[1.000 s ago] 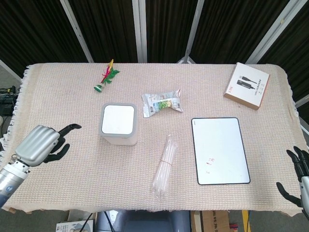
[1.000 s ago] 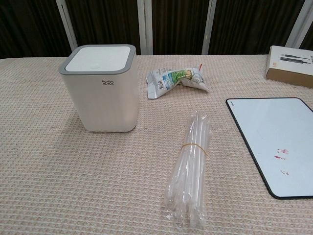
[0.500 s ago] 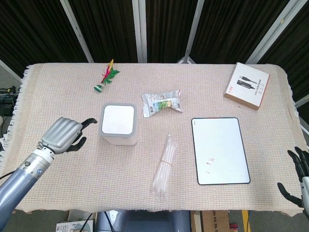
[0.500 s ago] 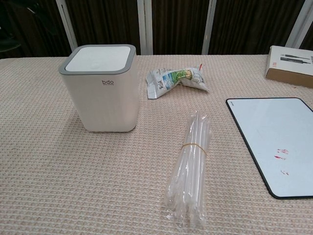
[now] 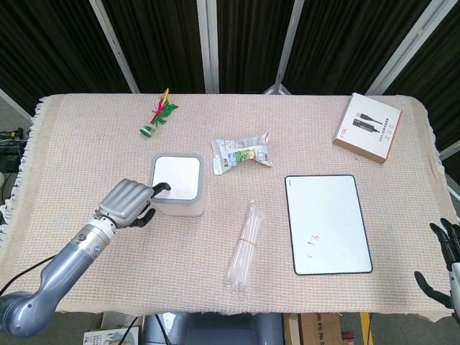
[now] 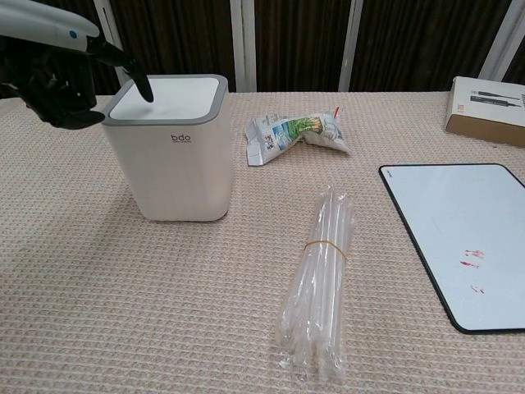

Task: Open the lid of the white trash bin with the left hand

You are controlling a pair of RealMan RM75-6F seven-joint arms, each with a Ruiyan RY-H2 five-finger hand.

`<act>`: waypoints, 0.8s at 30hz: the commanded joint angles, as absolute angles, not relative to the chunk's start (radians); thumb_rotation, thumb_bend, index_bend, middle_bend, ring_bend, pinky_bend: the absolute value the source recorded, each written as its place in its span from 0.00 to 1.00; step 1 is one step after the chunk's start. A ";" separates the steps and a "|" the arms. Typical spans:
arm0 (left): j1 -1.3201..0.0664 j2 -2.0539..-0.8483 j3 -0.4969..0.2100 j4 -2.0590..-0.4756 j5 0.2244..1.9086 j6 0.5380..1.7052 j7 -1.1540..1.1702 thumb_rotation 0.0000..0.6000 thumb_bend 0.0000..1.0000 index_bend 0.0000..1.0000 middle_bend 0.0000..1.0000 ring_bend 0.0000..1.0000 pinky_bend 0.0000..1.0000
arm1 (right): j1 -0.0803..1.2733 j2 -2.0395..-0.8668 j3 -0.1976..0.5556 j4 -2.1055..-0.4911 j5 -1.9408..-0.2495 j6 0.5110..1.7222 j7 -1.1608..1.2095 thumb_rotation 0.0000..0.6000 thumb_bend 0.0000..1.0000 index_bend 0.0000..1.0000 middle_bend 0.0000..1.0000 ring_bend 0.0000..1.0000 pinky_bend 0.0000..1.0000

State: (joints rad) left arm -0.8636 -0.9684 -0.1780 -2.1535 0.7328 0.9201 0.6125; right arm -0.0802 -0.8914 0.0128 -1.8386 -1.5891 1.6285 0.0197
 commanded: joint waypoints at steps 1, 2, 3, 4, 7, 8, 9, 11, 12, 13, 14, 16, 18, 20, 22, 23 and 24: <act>-0.886 -0.994 -0.164 -2.149 0.705 0.940 0.635 1.00 0.67 0.23 0.89 0.79 0.70 | -0.081 -0.890 0.012 -1.839 -1.589 1.629 0.021 1.00 0.27 0.12 0.06 0.00 0.00; -0.894 -1.002 -0.159 -2.148 0.693 0.947 0.645 1.00 0.67 0.23 0.89 0.79 0.70 | -0.081 -0.888 0.013 -1.840 -1.587 1.628 0.022 1.00 0.27 0.12 0.06 0.00 0.00; -0.899 -1.007 -0.155 -2.147 0.687 0.951 0.653 1.00 0.67 0.23 0.89 0.79 0.70 | -0.081 -0.888 0.013 -1.840 -1.586 1.629 0.023 1.00 0.27 0.12 0.06 0.00 0.00; -0.903 -1.010 -0.151 -2.146 0.681 0.956 0.660 1.00 0.67 0.23 0.89 0.79 0.70 | -0.081 -0.888 0.015 -1.839 -1.586 1.631 0.025 1.00 0.27 0.12 0.06 0.00 0.00; -0.918 -1.021 -0.133 -2.145 0.660 0.972 0.689 1.00 0.67 0.23 0.89 0.79 0.70 | -0.084 -0.888 0.015 -1.836 -1.584 1.634 0.031 1.00 0.27 0.12 0.06 0.00 0.00; -0.924 -1.026 -0.127 -2.145 0.650 0.977 0.698 1.00 0.67 0.23 0.89 0.79 0.70 | -0.083 -0.888 0.015 -1.835 -1.584 1.634 0.033 1.00 0.27 0.12 0.06 0.00 0.00; -0.929 -1.029 -0.121 -2.144 0.642 0.979 0.707 1.00 0.67 0.23 0.89 0.79 0.70 | -0.083 -0.888 0.016 -1.835 -1.584 1.633 0.033 1.00 0.27 0.12 0.06 0.00 0.00; -0.940 -1.034 -0.108 -2.145 0.628 0.984 0.726 1.00 0.67 0.23 0.89 0.79 0.70 | -0.083 -0.887 0.015 -1.836 -1.584 1.632 0.033 1.00 0.27 0.12 0.06 0.00 0.00; -0.943 -1.037 -0.103 -2.145 0.626 0.986 0.733 1.00 0.67 0.23 0.89 0.79 0.70 | -0.082 -0.887 0.016 -1.837 -1.584 1.632 0.032 1.00 0.27 0.12 0.06 0.00 0.00; -0.946 -1.038 -0.097 -2.146 0.623 0.989 0.740 1.00 0.67 0.23 0.89 0.79 0.70 | -0.083 -0.887 0.016 -1.837 -1.585 1.632 0.031 1.00 0.27 0.12 0.06 0.00 0.00; -0.951 -1.037 -0.090 -2.150 0.618 0.992 0.750 1.00 0.67 0.23 0.89 0.79 0.70 | -0.083 -0.888 0.016 -1.837 -1.585 1.633 0.031 1.00 0.27 0.12 0.06 0.00 0.00; -0.956 -1.035 -0.083 -2.156 0.613 0.998 0.759 1.00 0.67 0.23 0.89 0.79 0.70 | -0.083 -0.890 0.016 -1.837 -1.584 1.633 0.030 1.00 0.27 0.12 0.06 0.00 0.00; -0.959 -1.030 -0.083 -2.168 0.614 1.013 0.760 1.00 0.67 0.23 0.88 0.79 0.70 | -0.082 -0.891 0.017 -1.838 -1.581 1.629 0.028 1.00 0.27 0.12 0.06 0.00 0.00; -0.955 -1.022 -0.092 -2.188 0.631 1.045 0.754 1.00 0.66 0.24 0.85 0.79 0.70 | -0.080 -0.892 0.017 -1.840 -1.578 1.625 0.024 1.00 0.27 0.12 0.06 0.00 0.00; -0.942 -1.012 -0.109 -2.217 0.674 1.091 0.738 1.00 0.62 0.25 0.83 0.79 0.70 | -0.078 -0.895 0.018 -1.842 -1.577 1.622 0.018 1.00 0.27 0.12 0.06 0.00 0.00; -0.933 -1.008 -0.119 -2.231 0.699 1.115 0.726 1.00 0.59 0.25 0.81 0.78 0.70 | -0.077 -0.895 0.018 -1.843 -1.577 1.620 0.016 1.00 0.27 0.12 0.06 0.00 0.00; -0.922 -1.004 -0.125 -2.244 0.725 1.139 0.714 1.00 0.56 0.26 0.80 0.77 0.70 | -0.077 -0.896 0.018 -1.844 -1.578 1.619 0.014 1.00 0.27 0.12 0.06 0.00 0.00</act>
